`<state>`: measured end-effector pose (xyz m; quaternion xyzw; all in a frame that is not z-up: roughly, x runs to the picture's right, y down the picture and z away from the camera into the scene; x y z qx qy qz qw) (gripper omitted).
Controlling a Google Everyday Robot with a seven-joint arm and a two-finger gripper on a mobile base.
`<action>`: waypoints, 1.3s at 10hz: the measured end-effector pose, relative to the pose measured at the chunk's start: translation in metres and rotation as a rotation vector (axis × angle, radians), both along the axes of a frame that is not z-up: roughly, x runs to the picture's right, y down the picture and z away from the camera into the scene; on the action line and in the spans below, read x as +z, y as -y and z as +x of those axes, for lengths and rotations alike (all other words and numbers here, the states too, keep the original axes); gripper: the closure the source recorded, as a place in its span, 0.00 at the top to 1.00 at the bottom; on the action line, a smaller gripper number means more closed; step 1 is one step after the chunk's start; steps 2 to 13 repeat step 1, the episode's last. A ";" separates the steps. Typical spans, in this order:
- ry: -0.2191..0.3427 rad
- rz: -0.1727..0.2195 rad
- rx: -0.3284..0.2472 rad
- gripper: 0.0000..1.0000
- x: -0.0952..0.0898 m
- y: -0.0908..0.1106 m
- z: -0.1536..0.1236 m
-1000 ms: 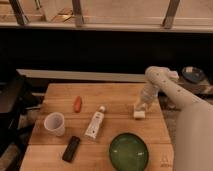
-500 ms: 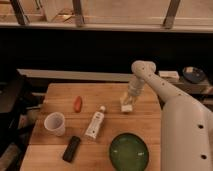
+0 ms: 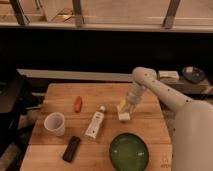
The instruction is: Wipe the white sponge on the table
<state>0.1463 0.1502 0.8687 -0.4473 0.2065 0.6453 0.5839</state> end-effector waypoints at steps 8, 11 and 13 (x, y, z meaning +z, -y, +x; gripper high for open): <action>-0.038 -0.006 0.039 0.00 -0.003 -0.003 0.017; -0.038 -0.006 0.039 0.00 -0.003 -0.003 0.017; -0.038 -0.006 0.039 0.00 -0.003 -0.003 0.017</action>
